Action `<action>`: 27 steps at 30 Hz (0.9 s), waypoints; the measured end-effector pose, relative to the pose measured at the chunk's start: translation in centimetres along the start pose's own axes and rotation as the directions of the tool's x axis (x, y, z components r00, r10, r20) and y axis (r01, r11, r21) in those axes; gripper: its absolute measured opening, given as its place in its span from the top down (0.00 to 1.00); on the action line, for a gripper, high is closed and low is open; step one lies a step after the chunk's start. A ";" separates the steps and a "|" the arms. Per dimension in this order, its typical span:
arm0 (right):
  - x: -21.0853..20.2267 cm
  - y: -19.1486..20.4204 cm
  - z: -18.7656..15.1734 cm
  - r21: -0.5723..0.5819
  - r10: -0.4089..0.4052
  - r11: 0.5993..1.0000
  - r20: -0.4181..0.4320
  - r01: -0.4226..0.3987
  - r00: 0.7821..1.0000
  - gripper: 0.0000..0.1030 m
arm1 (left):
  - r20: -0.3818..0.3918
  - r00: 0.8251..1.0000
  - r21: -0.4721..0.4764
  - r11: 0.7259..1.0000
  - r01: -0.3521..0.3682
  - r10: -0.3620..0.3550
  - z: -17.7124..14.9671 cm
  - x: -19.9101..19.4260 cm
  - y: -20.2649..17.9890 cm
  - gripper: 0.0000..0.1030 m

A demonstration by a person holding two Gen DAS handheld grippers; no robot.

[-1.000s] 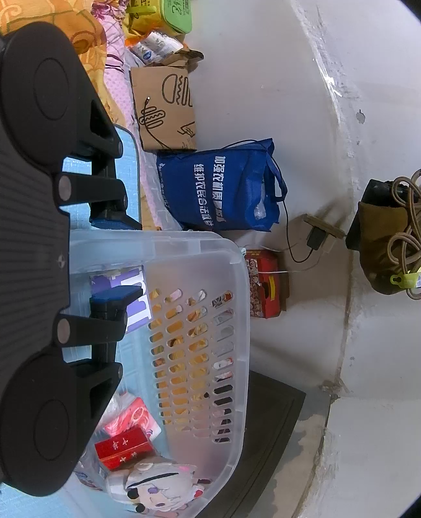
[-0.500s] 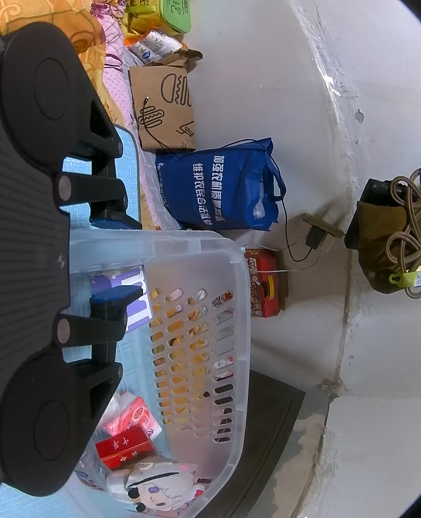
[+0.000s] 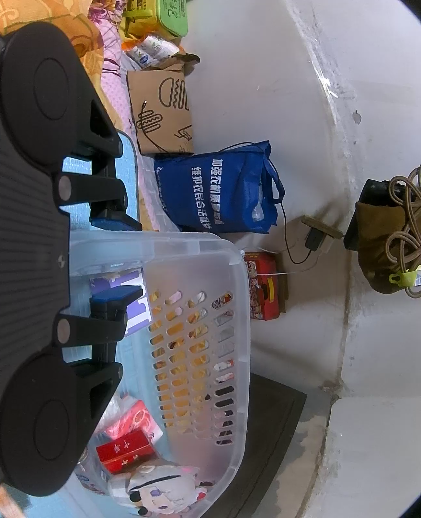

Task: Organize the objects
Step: 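Carry the tube into the basket and open the right gripper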

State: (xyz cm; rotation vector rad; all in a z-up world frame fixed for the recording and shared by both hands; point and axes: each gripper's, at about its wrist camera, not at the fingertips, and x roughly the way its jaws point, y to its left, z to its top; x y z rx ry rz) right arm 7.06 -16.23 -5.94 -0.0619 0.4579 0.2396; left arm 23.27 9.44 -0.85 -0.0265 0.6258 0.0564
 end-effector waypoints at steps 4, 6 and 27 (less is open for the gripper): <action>-3.8 -1.2 3.1 -0.035 0.005 0.999 0.130 -0.001 0.992 0.23 | 0.001 1.000 0.004 1.000 -0.010 0.010 0.0 0.0 -0.1 0.62; -4.9 -1.8 5.7 -0.045 0.023 0.999 0.199 -0.014 0.980 0.23 | 0.000 1.000 0.002 1.000 -0.008 0.008 0.0 0.0 -0.1 0.62; 8.3 0.8 17.5 -0.148 0.178 0.975 0.081 -0.165 0.981 0.23 | 0.003 1.000 -0.011 1.000 0.014 -0.014 -0.1 0.1 0.2 0.62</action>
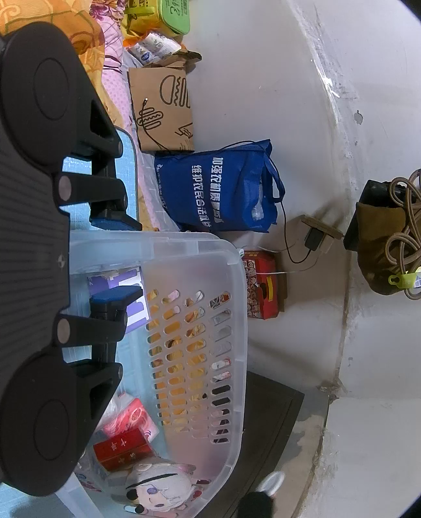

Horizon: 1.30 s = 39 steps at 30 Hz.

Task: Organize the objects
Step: 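Carry the tube into the basket and open the right gripper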

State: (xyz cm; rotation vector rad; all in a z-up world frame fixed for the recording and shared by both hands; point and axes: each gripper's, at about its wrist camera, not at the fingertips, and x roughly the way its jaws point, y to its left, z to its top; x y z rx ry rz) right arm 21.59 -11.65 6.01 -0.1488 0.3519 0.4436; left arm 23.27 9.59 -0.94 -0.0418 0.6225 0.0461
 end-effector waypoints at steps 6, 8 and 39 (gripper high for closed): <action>2.0 -0.7 -0.2 0.010 0.011 1.000 -0.017 -0.010 1.000 0.23 | -0.001 1.000 -0.002 1.000 0.002 -0.002 0.0 0.1 -0.2 0.62; 2.3 -0.9 -0.6 0.015 0.027 1.000 -0.027 -0.027 0.999 0.23 | -0.002 1.000 0.001 1.000 -0.006 0.006 0.0 0.0 -0.4 0.62; -3.2 -2.4 -4.9 0.057 0.078 0.995 0.086 -0.083 0.993 0.00 | -0.013 1.000 -0.008 1.000 0.006 -0.006 0.3 0.0 0.1 0.60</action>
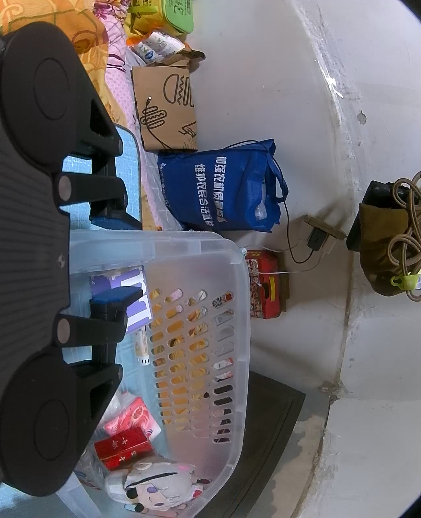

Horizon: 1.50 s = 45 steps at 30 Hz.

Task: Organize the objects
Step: 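Carry the tube into the basket and open the right gripper, then grasp the white KENT cigarette pack with the right gripper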

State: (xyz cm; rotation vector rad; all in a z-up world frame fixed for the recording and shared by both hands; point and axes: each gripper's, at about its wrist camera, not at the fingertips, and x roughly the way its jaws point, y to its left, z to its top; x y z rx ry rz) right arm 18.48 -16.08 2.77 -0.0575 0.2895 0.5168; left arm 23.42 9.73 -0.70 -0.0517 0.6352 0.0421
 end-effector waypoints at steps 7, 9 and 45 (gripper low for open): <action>-3.3 0.4 -3.5 0.006 -0.001 1.000 0.004 0.001 1.000 0.00 | 0.000 1.000 0.001 1.000 0.001 -0.001 -0.1 0.0 -0.1 0.58; -4.0 0.8 -5.1 0.005 -0.039 0.999 0.020 0.039 0.999 0.00 | 0.000 1.000 0.002 1.000 0.000 0.000 -0.1 0.0 -0.1 0.58; -4.4 13.1 -15.4 -0.016 0.155 0.987 -0.159 -0.159 0.975 0.00 | 0.015 1.000 0.011 1.000 0.019 -0.019 -0.1 0.0 0.1 0.58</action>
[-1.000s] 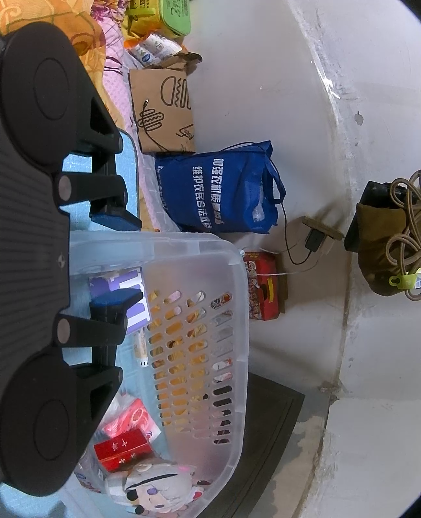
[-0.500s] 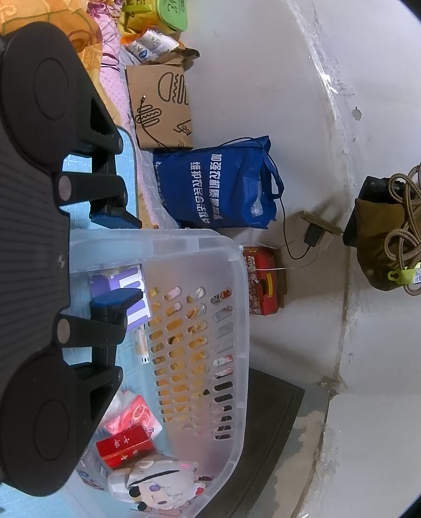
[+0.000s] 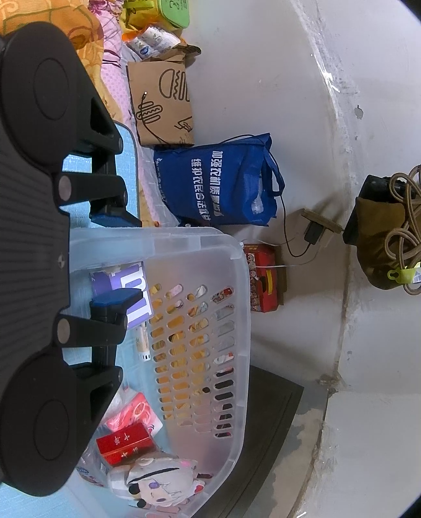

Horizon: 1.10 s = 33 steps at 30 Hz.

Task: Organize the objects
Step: 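Grasp the white KENT cigarette pack with the right gripper, then carry the KENT pack into the basket and open the right gripper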

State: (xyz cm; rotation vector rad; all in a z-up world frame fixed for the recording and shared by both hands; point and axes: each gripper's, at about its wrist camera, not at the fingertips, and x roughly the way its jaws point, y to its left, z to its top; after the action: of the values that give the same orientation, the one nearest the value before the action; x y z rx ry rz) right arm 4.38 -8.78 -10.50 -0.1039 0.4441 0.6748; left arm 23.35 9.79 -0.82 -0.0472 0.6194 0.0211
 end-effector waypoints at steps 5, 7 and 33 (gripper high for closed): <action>0.7 0.9 -0.5 0.039 -0.110 0.993 0.046 0.109 0.993 0.01 | 0.003 1.000 -0.002 1.000 -0.008 0.008 0.1 0.1 -0.1 0.58; 1.0 1.1 -0.6 0.057 -0.133 0.990 0.051 0.130 0.990 0.09 | 0.002 1.000 -0.007 1.000 -0.002 0.002 0.0 0.0 -0.1 0.58; -2.7 -3.9 1.5 -0.015 -0.168 0.985 0.094 0.170 0.981 0.33 | 0.011 1.000 0.011 1.000 -0.014 0.014 -0.1 -0.1 -0.4 0.58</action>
State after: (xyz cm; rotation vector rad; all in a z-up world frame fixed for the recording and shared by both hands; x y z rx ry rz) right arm 5.45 -13.07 -8.19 -0.1300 0.3341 0.5156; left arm 23.25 9.33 -0.82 -0.0324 0.6087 0.0316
